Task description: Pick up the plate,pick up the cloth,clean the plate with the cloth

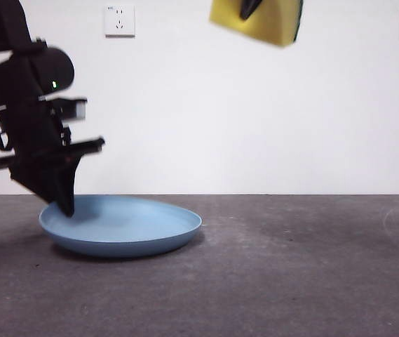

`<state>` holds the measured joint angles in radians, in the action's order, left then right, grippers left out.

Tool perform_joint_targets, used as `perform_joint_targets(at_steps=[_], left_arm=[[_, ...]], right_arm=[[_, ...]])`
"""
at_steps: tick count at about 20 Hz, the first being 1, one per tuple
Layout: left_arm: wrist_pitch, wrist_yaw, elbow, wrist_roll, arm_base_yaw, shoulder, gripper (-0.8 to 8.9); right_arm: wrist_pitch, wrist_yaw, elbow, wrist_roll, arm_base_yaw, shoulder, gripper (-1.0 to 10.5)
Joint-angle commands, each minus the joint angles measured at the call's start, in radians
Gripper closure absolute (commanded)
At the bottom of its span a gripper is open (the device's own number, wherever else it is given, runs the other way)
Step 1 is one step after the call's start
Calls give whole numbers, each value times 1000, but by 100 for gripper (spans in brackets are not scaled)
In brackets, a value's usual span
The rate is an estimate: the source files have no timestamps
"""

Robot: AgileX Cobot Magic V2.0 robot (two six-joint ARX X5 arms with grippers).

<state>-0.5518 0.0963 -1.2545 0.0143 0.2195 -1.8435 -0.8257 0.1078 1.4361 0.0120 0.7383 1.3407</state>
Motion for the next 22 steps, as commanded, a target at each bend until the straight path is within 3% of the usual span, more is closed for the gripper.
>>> perform_joint_targets(at_steps=[1,2,4,9,15,22], left_arm=[[-15,-70,3,8,1,-31,701],[-16,-70,3,3,1,-31,550],[-13,-65,3,-27,2,-24,379],[-23,17,3,-48,21,91,366],[-44,123,3,-99,35,450,368],[-158,119,3,-100,50,811,369]], right_arm=[[1,66,-7,-4,-5,-24,963],[1,106,-7,-4,-5,-33,963],[0,139,-7,-4,-7,-34,963],[-2,142,-7,-22,-68,0,963],[-3,130,-7,-56,-169,160,963],[45,133,-7,-94,-202,466,963]])
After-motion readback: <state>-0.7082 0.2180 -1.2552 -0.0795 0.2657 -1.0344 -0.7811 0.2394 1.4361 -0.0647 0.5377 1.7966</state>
